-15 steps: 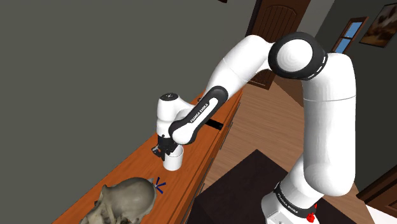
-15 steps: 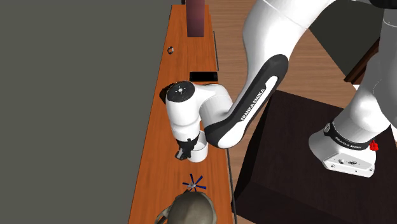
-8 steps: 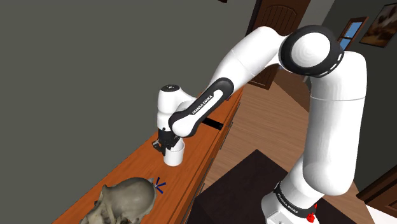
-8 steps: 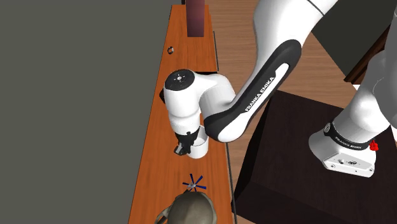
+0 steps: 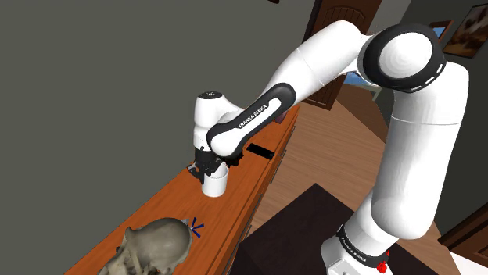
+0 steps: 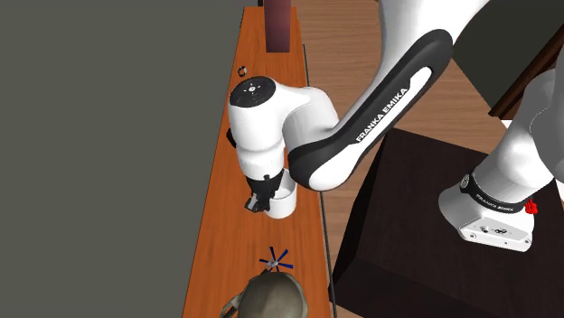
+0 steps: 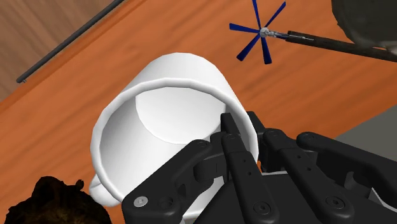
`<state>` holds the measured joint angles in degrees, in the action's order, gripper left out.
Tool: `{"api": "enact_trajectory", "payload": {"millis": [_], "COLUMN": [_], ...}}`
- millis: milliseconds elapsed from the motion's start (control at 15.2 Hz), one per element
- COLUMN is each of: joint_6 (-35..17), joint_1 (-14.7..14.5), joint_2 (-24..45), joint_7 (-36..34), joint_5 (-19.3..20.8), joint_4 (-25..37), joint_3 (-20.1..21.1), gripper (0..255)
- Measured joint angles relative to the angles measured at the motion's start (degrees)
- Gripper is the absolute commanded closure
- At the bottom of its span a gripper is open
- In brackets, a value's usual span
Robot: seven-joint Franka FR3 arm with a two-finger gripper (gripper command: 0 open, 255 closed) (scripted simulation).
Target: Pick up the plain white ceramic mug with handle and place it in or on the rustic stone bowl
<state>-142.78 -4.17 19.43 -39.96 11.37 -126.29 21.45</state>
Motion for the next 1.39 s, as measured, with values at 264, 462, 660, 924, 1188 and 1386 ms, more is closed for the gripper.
{"api": "enact_trajectory", "payload": {"millis": [264, 462, 660, 924, 1188, 1386], "joint_6": [2.65, 4.40, 5.52, 7.74, 9.52, 11.64], "joint_1": [0.57, 0.98, 2.58, 5.53, 7.95, 10.15], "joint_2": [-2.75, -4.29, -3.63, -2.03, 1.25, 3.45], "joint_7": [1.04, 1.86, 4.52, 9.46, 13.72, 17.49], "joint_5": [-1.76, -2.80, -2.88, -2.92, -2.38, -2.34], "joint_4": [0.11, 0.44, 2.25, 6.16, 11.19, 15.56], "joint_3": [0.99, 1.42, 0.53, -1.15, -2.89, -4.12], "gripper": [255, 255, 255, 255, 255, 255]}}
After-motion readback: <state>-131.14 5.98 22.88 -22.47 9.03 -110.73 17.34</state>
